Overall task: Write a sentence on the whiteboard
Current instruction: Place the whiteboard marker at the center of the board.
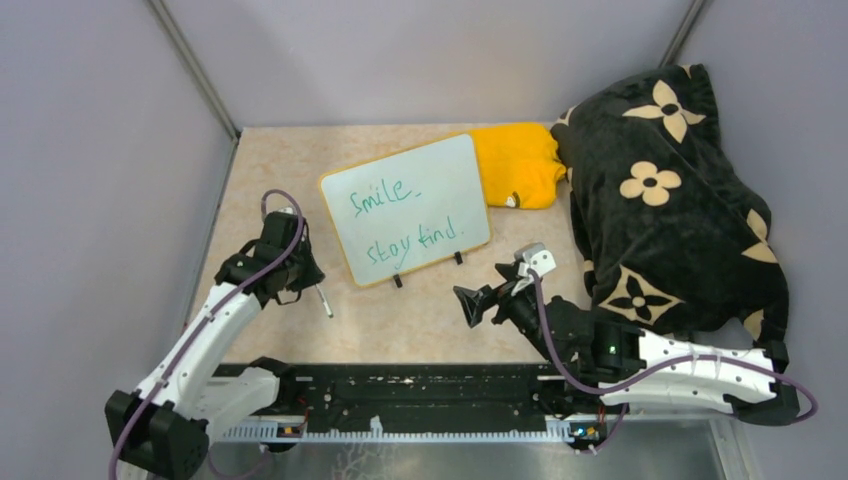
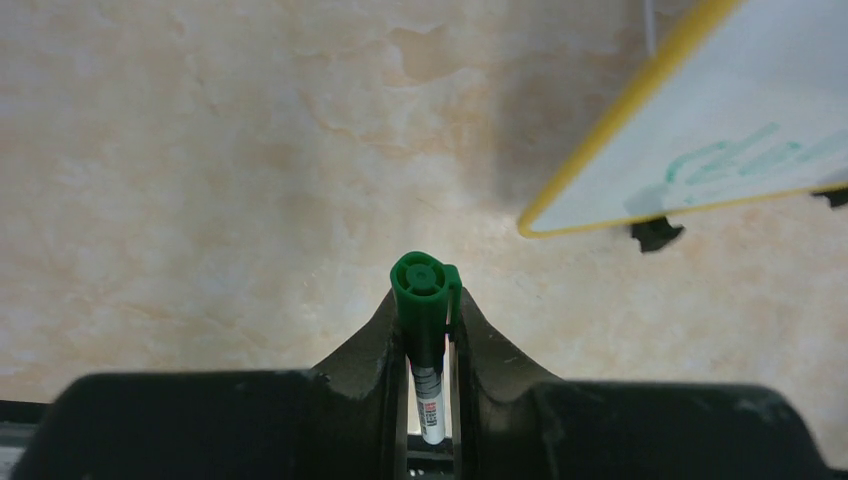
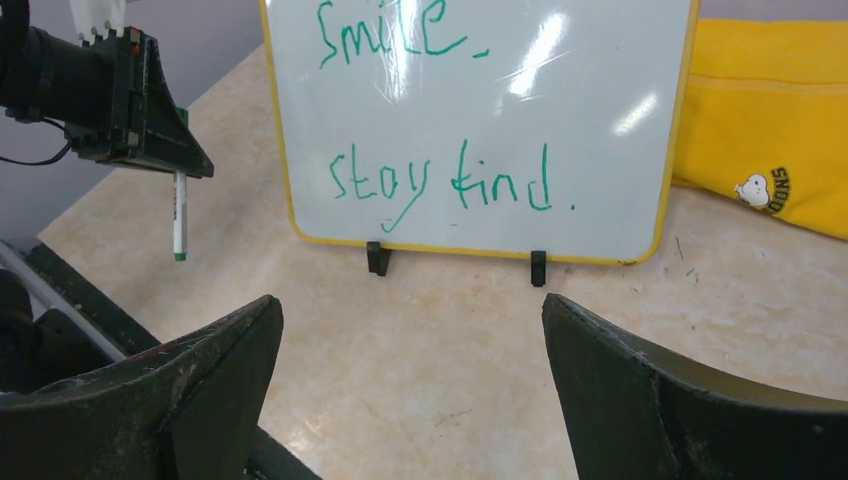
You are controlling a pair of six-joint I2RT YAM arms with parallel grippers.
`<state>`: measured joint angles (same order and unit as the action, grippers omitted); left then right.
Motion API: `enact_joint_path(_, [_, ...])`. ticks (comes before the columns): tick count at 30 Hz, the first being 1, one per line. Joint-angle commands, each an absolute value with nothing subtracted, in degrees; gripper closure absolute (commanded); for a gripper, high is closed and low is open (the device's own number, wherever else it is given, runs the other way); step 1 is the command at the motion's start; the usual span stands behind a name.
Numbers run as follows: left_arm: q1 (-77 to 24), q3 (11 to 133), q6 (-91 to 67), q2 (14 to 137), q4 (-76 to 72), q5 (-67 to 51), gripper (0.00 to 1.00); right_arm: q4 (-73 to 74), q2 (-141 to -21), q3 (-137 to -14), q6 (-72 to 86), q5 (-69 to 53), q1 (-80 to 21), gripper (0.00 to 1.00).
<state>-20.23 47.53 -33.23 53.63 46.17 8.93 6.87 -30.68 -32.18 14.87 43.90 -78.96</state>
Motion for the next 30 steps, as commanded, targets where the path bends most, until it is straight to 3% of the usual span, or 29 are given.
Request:
enact_joint_path(1, [-15.6,45.6,-31.4,58.6,40.7,12.9,0.96,5.5,-31.4,-32.6,15.6,46.4,-79.0,0.02])
enact_joint_path(8, [-5.4,41.0,-27.7,69.8,30.8,4.0,0.95,5.5,-32.3,-33.3,14.8,46.0,-79.0,0.02])
enact_joint_path(15, [-5.3,40.4,-27.1,79.8,27.1,-2.2,0.92,5.7,-33.4,-33.5,14.9,46.1,-79.0,0.02])
enact_joint_path(24, [-5.3,40.9,-26.4,82.6,25.2,-2.5,0.86,6.1,-34.3,-33.5,14.8,47.5,-79.1,0.02])
enact_joint_path(30, [-5.3,40.9,-26.4,83.2,25.0,-2.9,0.76,6.7,-34.2,-33.7,14.8,47.5,-79.0,0.03])
